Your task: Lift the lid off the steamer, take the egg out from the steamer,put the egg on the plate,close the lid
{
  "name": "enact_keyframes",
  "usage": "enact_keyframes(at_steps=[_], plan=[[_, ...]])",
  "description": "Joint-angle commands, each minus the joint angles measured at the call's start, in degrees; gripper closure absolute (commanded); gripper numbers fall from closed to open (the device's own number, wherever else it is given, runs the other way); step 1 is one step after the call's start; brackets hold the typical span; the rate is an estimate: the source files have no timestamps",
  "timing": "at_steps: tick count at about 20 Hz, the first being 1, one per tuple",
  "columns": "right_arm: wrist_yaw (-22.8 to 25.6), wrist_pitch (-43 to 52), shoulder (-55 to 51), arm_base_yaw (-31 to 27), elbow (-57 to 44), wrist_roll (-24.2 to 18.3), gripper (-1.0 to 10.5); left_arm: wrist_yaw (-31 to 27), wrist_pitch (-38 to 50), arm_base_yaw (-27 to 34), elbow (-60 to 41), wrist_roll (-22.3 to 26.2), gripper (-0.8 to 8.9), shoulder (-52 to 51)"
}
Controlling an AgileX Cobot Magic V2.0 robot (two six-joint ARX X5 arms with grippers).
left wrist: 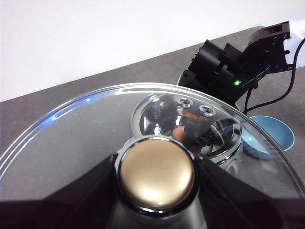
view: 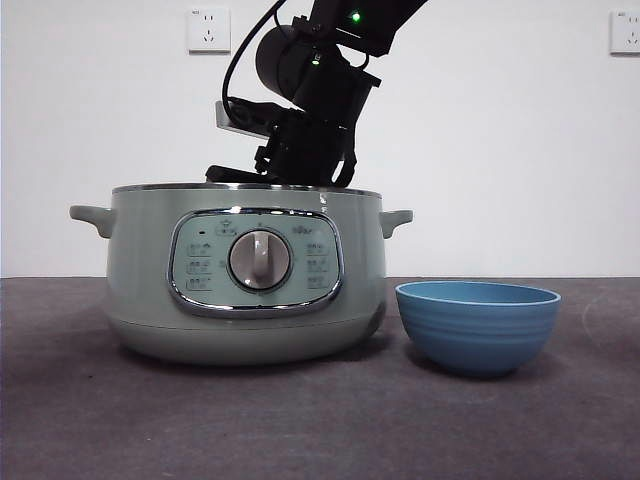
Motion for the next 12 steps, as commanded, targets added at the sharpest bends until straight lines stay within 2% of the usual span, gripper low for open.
enact_keyframes(at_steps=[1,2,4,6,8,12], plan=[[-0.1,0.1,1.0,0.1,-0.1,1.1,5.8,0.0,2.9,0.0,0.3,0.0,8.22,-0.5],[-0.1,0.2,1.0,0.1,-0.1,1.1,6.6,0.0,2.8,0.0,0.3,0.0,8.22,-0.5],[-1.6,0.5,1.0,0.1,-0.1,1.7,7.1,0.0,2.0,0.0,0.3,0.0,8.22,-0.5],[-1.6,0.5,1.0,0.1,-0.1,1.8,8.1,0.0,1.4,0.0,0.3,0.0,8.22,-0.5],[-1.6,0.5,1.0,0.1,-0.1,1.8,9.6,0.0,1.4,0.0,0.3,0.0,8.22,-0.5],[-1.3,0.8,-2.1,0.2,-0.1,1.5,9.6,0.1,1.9,0.0,0.3,0.0,8.22,-0.5]])
